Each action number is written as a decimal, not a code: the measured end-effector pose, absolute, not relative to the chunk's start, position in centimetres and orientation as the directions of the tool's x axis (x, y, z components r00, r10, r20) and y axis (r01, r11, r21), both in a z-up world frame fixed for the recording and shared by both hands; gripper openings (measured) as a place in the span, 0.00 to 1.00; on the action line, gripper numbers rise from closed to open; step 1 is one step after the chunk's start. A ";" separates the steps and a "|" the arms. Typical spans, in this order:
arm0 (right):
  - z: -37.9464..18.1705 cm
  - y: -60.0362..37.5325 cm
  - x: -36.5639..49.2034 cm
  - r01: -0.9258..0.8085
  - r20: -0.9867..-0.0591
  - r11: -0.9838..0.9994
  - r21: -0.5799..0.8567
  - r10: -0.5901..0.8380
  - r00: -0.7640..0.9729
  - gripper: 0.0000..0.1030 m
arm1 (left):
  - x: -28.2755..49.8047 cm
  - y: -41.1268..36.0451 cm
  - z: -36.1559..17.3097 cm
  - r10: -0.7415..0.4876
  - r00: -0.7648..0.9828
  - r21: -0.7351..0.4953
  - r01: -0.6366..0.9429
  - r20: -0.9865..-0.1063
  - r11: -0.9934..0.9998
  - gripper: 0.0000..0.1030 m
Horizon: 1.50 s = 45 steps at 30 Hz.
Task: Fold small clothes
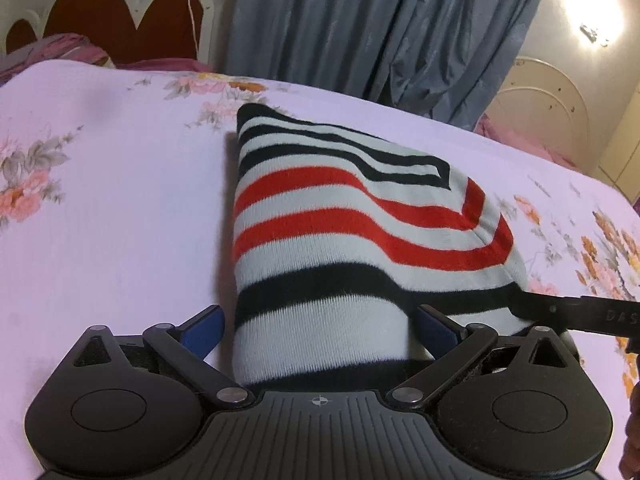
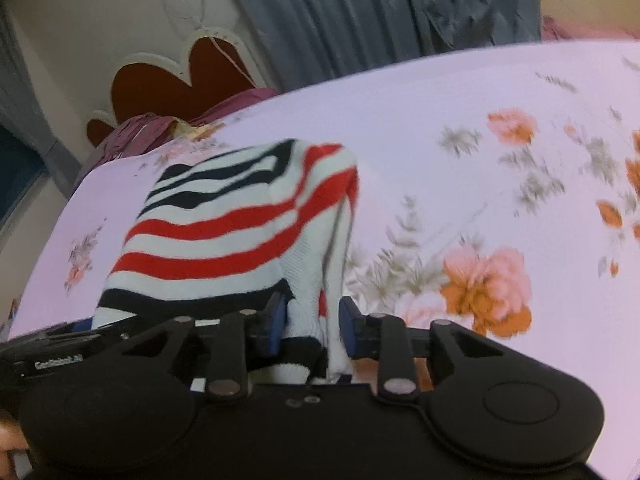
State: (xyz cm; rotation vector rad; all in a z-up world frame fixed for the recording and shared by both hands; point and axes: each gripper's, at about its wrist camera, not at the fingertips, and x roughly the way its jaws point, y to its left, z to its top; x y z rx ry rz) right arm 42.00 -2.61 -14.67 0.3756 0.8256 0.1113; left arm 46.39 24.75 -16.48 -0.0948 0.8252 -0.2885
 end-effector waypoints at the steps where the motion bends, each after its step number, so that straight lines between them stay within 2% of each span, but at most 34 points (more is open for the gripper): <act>1: -14.5 -2.4 41.9 0.046 -0.698 0.936 0.350 0.228 0.679 0.26 | 46.0 24.8 -16.4 -0.293 0.640 -0.193 0.222 -0.711 0.956 0.97; 4: -13.6 -2.2 40.8 0.040 -0.687 0.931 0.363 0.238 0.687 0.27 | 44.6 25.3 -16.1 -0.312 0.633 -0.199 0.244 -0.708 0.949 0.97; 8: -13.1 -2.0 38.5 0.026 -0.676 0.925 0.379 0.257 0.690 0.33 | 43.4 26.0 -16.9 -0.322 0.617 -0.210 0.249 -0.718 0.946 0.97; 13: -15.3 -2.0 37.2 0.076 -0.719 0.925 0.373 0.237 0.653 0.30 | 43.2 25.9 -17.6 -0.320 0.622 -0.201 0.256 -0.715 0.946 0.97; 17: -17.4 -3.1 36.7 0.133 -0.706 0.889 0.438 0.249 0.663 0.31 | 43.2 25.9 -17.9 -0.317 0.625 -0.195 0.258 -0.713 0.946 0.97; 21: -16.8 -2.0 36.3 0.125 -0.720 0.916 0.380 0.208 0.662 0.31 | 43.2 25.7 -17.4 -0.306 0.615 -0.191 0.247 -0.727 0.950 0.97; 23: -16.7 -2.2 36.2 0.142 -0.722 0.908 0.395 0.211 0.660 0.32 | 43.2 25.5 -17.3 -0.302 0.605 -0.182 0.252 -0.737 0.950 0.97; 25: -16.7 -2.2 36.2 0.156 -0.726 0.904 0.398 0.207 0.656 0.35 | 43.1 25.4 -17.0 -0.297 0.597 -0.180 0.248 -0.745 0.952 0.97; 27: -16.5 -2.0 36.2 0.162 -0.732 0.909 0.383 0.192 0.654 0.46 | 43.0 25.3 -16.9 -0.290 0.593 -0.177 0.242 -0.752 0.954 0.99; 35: -15.2 -1.6 36.3 0.154 -0.748 0.938 0.311 0.141 0.649 0.57 | 42.9 24.5 -16.9 -0.228 0.571 -0.152 0.177 -0.789 0.972 1.00; 37: -15.8 -1.7 36.5 0.159 -0.768 0.952 0.262 0.106 0.631 0.65 | 42.9 24.2 -16.8 -0.205 0.563 -0.139 0.157 -0.801 0.978 1.00; 45: -15.5 -1.9 36.2 0.149 -0.767 0.951 0.271 0.120 0.630 0.66 | 40.7 23.4 -16.3 -0.105 0.612 -0.076 0.074 -0.784 0.994 1.00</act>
